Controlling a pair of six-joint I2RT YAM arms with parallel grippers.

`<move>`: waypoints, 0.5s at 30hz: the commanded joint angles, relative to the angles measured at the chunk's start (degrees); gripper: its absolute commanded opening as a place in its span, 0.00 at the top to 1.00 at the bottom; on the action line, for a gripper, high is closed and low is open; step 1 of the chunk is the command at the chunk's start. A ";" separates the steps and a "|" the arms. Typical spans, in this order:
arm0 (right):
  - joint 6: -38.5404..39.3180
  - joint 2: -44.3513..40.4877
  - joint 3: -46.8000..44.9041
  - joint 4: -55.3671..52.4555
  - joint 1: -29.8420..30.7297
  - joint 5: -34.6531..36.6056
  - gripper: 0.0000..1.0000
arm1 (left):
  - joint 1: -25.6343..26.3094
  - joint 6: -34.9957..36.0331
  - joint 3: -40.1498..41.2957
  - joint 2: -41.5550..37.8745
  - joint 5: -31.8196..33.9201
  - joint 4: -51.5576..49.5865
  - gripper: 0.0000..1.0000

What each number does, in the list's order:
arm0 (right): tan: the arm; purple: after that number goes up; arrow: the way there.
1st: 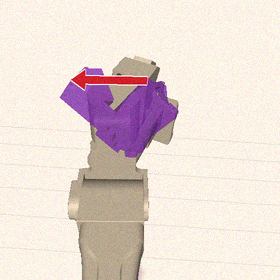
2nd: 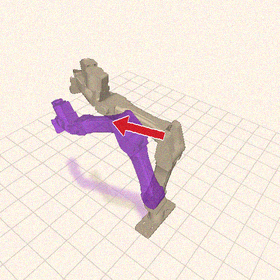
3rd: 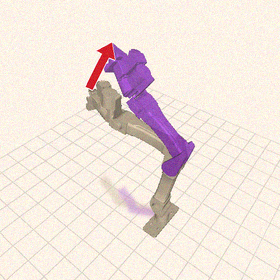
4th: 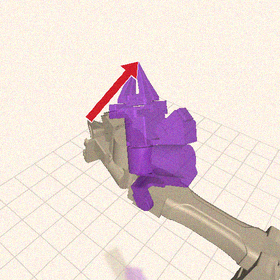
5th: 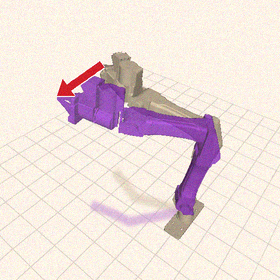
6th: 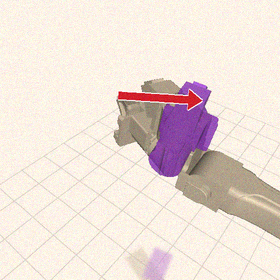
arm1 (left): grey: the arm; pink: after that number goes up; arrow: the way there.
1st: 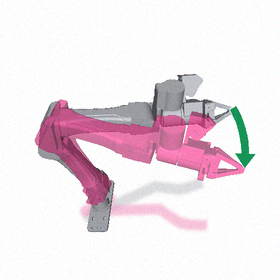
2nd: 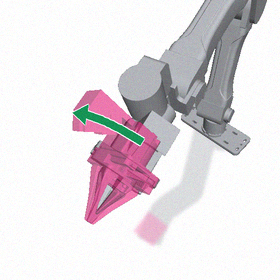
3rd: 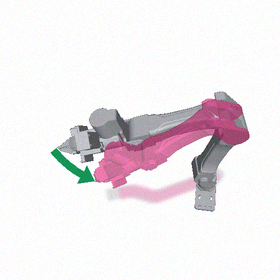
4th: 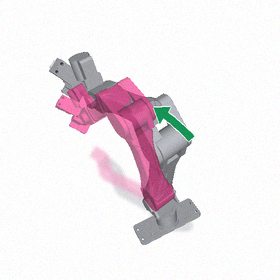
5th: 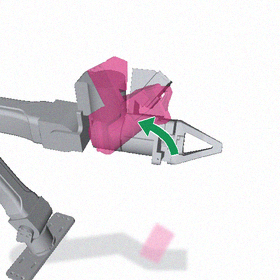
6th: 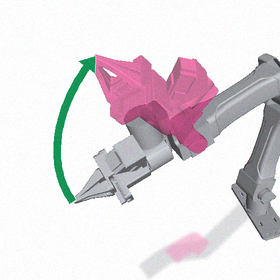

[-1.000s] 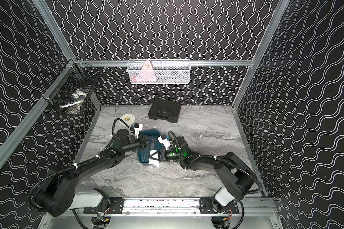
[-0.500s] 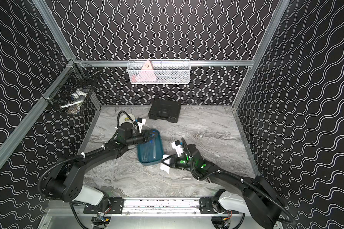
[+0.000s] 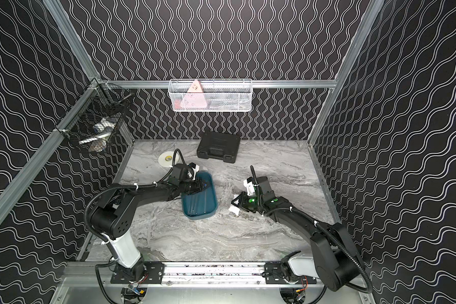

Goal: Wipe the exteriors of test tubes
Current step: Place the test tube in the storage box.

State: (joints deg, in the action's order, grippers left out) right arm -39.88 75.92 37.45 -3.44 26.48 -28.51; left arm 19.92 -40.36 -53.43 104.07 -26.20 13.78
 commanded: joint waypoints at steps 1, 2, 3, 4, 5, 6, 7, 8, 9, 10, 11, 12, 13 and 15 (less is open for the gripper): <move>0.72 0.54 0.22 -1.46 -0.08 1.51 0.83 | 0.16 1.25 -1.15 1.62 2.72 -0.83 0.85; 0.79 0.54 0.21 -1.65 -0.07 1.66 0.83 | 0.28 1.25 -1.45 2.11 2.89 -1.07 0.84; 0.97 0.55 0.23 -2.03 -0.09 1.85 0.83 | 0.37 1.19 -1.76 2.51 3.22 -1.44 0.84; 1.23 0.54 0.25 -2.58 -0.06 2.12 0.83 | 0.44 1.16 -1.93 2.94 3.49 -1.56 0.83; 1.63 0.64 0.38 -3.03 -0.09 2.42 0.82 | 0.53 1.14 -2.02 3.21 3.75 -1.57 0.82; 2.17 0.63 0.56 -3.52 -0.09 2.66 0.82 | 0.56 1.04 -2.13 3.46 4.08 -1.65 0.81; 2.58 0.74 0.83 -3.92 -0.06 2.92 0.82 | 0.63 1.07 -2.29 3.67 4.35 -1.71 0.80; 3.04 0.72 1.12 -4.45 -0.05 3.15 0.82 | 0.62 1.06 -2.29 3.89 4.63 -1.74 0.79; 3.50 0.89 1.43 -5.08 -0.07 3.45 0.82 | 0.64 1.06 -2.51 4.11 5.14 -2.03 0.79; 3.91 1.20 1.75 -5.66 -0.04 3.79 0.82 | 0.58 1.13 -2.56 4.43 5.63 -2.41 0.78; 4.42 1.46 2.22 -6.28 -0.07 4.18 0.82 | 0.60 1.14 -2.80 4.73 6.02 -2.82 0.78; 4.95 1.89 2.73 -7.09 -0.11 4.62 0.82 | 0.64 0.97 -2.91 5.15 6.31 -2.88 0.77; 5.36 2.35 3.20 -7.81 -0.10 4.99 0.82 | 0.64 0.82 -2.89 5.47 6.33 -2.51 0.76; 5.86 3.43 3.91 -8.66 -0.03 5.47 0.82 | 0.64 0.40 -2.76 6.17 5.95 -1.30 0.73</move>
State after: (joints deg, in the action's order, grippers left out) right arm -35.99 78.52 40.47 -9.32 26.46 -24.64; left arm 20.60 -40.38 -55.92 109.45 -21.04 11.88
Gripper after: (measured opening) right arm 0.180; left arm 0.260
